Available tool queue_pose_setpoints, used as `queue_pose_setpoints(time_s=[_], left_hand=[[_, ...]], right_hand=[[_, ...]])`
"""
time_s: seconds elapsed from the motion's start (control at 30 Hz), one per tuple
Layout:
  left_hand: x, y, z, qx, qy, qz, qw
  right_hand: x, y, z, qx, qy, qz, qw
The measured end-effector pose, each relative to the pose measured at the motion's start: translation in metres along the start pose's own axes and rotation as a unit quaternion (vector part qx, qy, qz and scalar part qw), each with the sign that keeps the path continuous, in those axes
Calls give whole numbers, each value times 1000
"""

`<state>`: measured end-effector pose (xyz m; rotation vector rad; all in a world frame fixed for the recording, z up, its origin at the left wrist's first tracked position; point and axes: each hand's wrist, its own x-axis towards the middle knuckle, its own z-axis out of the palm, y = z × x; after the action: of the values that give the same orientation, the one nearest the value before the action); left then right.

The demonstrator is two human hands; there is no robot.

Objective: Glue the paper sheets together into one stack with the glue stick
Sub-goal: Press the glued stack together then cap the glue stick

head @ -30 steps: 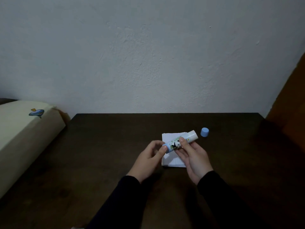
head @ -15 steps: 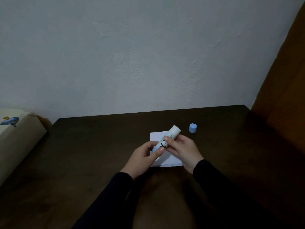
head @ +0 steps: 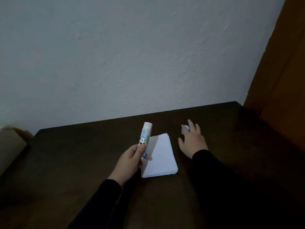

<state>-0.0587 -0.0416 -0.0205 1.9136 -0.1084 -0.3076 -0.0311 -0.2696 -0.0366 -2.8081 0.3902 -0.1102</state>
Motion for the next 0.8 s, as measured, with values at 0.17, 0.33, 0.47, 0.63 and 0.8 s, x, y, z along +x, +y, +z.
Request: queue_pose_setpoints(time_s=[0.17, 0.33, 0.47, 0.63, 0.8], left_hand=[[-3, -1, -2, 9, 10, -4, 1000], [-9, 3, -2, 3, 14, -12, 1000], [-20, 9, -4, -12, 20, -4, 1000], [-39, 16, -15, -17, -5, 12, 1000], [-62, 23, -22, -35, -8, 38, 999]], right_hand=[[-1, 6, 3, 22, 5, 4, 1000], [-12, 6, -4, 120, 48, -6, 992], [-21, 0, -11, 208, 74, -3, 975], [-43, -28, -36, 441, 105, 9, 891], [-83, -47, -54, 608, 42, 37, 792]])
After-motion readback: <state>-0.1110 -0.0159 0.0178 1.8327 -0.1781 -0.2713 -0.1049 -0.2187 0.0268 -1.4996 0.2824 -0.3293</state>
